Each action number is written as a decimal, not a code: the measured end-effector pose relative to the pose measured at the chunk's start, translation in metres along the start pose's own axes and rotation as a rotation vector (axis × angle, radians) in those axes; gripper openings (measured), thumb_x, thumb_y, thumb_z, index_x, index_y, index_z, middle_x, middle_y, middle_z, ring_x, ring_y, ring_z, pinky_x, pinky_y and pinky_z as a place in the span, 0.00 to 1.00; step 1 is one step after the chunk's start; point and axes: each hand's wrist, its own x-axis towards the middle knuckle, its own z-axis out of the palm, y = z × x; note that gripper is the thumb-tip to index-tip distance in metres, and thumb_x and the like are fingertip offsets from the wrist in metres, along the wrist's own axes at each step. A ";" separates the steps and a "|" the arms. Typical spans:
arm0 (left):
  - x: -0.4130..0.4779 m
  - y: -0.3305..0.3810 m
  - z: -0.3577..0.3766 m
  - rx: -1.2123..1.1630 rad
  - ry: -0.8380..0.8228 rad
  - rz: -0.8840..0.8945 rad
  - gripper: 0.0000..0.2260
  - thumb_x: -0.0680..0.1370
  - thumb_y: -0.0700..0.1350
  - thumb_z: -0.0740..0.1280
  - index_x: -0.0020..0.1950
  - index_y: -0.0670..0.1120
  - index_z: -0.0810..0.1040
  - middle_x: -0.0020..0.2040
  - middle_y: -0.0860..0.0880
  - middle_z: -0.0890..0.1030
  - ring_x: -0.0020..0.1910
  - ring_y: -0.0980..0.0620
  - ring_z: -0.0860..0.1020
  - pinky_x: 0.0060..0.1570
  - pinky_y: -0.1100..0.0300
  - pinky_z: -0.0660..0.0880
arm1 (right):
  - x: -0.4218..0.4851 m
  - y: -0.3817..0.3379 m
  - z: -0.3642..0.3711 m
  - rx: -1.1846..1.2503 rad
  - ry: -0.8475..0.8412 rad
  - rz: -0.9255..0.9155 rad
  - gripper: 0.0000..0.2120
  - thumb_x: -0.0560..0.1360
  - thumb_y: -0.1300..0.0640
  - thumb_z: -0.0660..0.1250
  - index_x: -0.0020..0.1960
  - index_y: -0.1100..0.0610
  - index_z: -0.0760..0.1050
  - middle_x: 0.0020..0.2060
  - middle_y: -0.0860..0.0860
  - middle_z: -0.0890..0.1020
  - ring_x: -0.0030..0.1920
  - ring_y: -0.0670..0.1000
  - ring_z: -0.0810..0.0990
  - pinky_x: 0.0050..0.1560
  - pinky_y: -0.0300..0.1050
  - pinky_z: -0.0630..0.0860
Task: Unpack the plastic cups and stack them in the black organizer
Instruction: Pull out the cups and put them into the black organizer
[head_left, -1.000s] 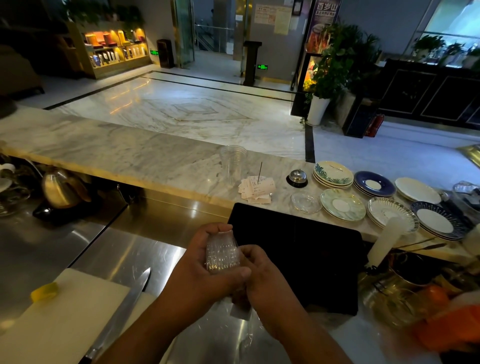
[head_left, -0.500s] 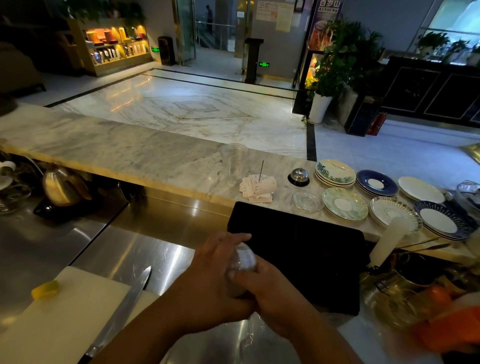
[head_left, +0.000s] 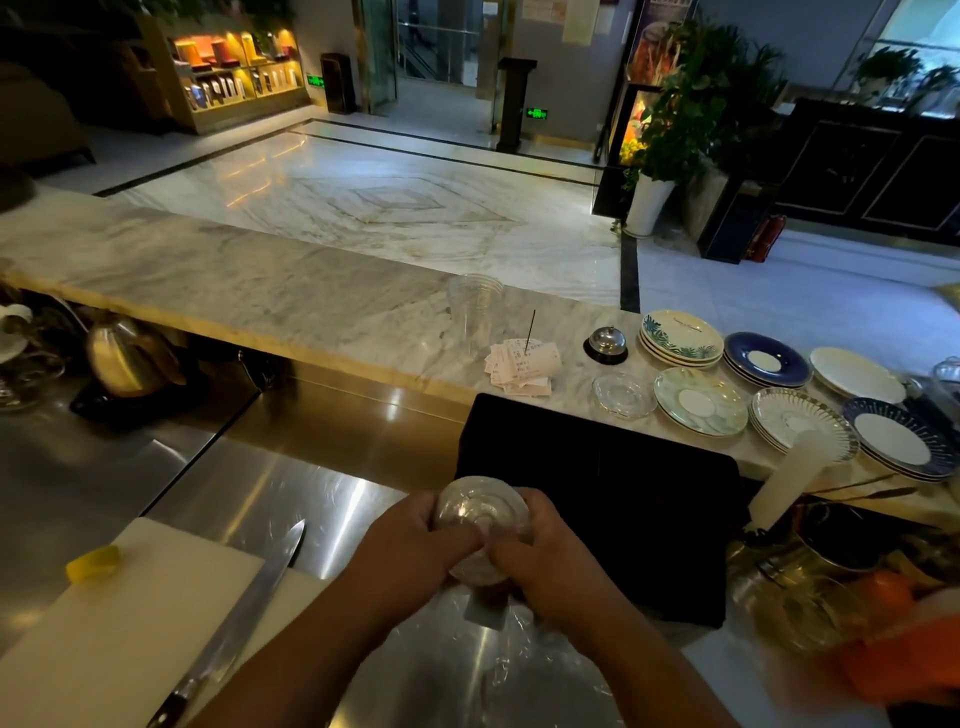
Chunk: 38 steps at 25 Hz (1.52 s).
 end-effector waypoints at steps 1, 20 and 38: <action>0.004 -0.004 0.002 0.032 0.016 -0.018 0.14 0.68 0.54 0.76 0.51 0.52 0.83 0.46 0.48 0.88 0.43 0.50 0.88 0.44 0.50 0.87 | -0.002 -0.001 0.001 -0.149 0.019 -0.056 0.38 0.61 0.41 0.74 0.69 0.38 0.66 0.61 0.44 0.78 0.55 0.52 0.84 0.55 0.56 0.85; 0.038 -0.114 0.005 0.188 -0.059 -0.005 0.23 0.68 0.71 0.68 0.57 0.61 0.81 0.52 0.61 0.85 0.50 0.62 0.83 0.49 0.62 0.77 | 0.045 0.054 -0.010 -0.568 0.156 -0.161 0.41 0.60 0.39 0.77 0.68 0.32 0.62 0.64 0.44 0.69 0.53 0.44 0.78 0.43 0.37 0.79; 0.040 -0.315 0.050 1.109 -0.060 0.224 0.37 0.78 0.69 0.55 0.83 0.55 0.54 0.83 0.48 0.46 0.82 0.48 0.44 0.78 0.47 0.35 | 0.115 0.087 -0.003 -0.958 0.157 -0.430 0.47 0.62 0.40 0.78 0.75 0.46 0.61 0.68 0.54 0.70 0.63 0.58 0.77 0.61 0.54 0.77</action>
